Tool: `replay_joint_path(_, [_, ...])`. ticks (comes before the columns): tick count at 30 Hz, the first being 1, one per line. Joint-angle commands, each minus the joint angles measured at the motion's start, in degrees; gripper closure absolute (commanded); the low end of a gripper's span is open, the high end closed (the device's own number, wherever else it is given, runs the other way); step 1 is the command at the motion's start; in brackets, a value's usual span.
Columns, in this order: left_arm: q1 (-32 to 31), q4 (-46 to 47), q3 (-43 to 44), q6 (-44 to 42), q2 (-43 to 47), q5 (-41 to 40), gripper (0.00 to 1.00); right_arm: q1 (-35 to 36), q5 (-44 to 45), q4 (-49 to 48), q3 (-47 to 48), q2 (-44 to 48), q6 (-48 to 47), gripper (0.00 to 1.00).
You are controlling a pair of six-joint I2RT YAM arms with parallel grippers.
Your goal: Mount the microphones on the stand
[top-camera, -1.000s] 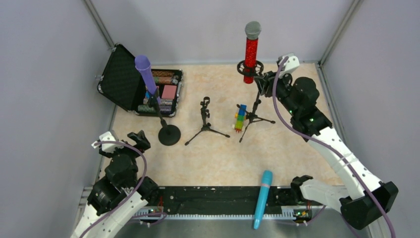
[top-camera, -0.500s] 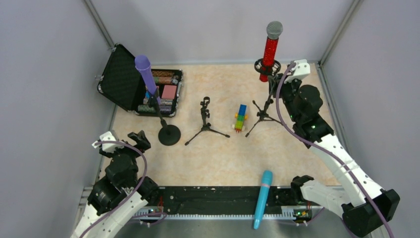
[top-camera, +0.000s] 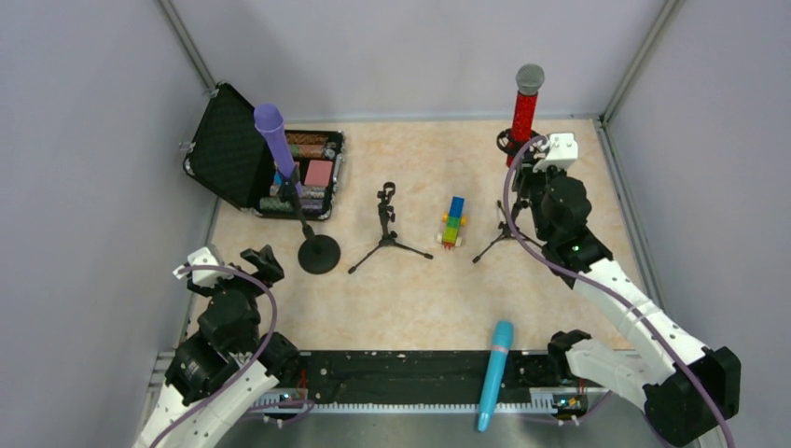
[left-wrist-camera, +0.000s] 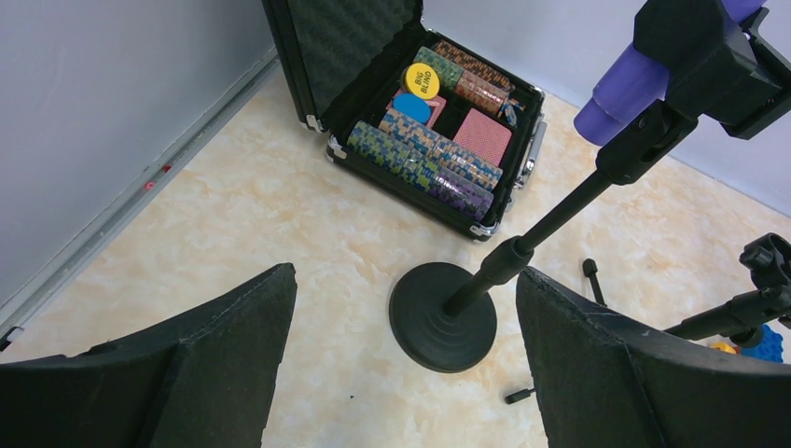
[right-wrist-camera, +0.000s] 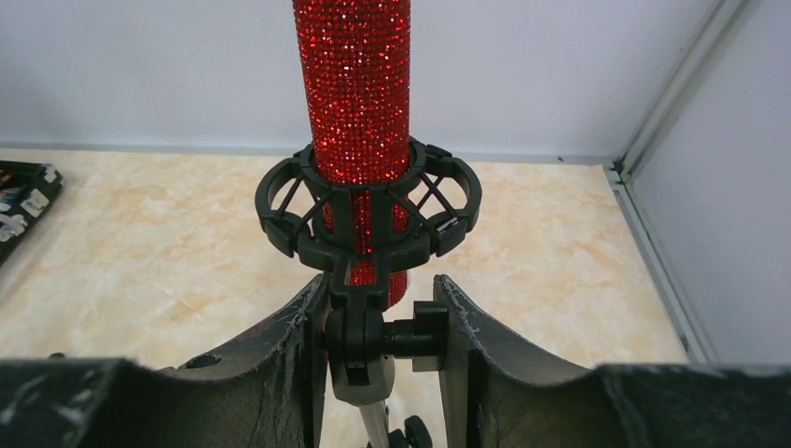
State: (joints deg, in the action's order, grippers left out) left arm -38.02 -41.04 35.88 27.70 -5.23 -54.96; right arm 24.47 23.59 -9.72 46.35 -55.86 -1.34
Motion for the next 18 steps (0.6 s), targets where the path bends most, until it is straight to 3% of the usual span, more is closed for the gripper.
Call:
replay_joint_path(1, [0.1, 2.6, -0.3, -0.7, 0.1, 0.0, 0.09, -0.5, 3.5, -14.3, -3.3, 2.7, 0.5, 1.0])
replay_joint_path(18, [0.2, 2.7, -0.4, -0.8, 0.1, 0.4, 0.09, -0.5, 5.0, -16.2, -16.4, 5.6, 8.8, 1.0])
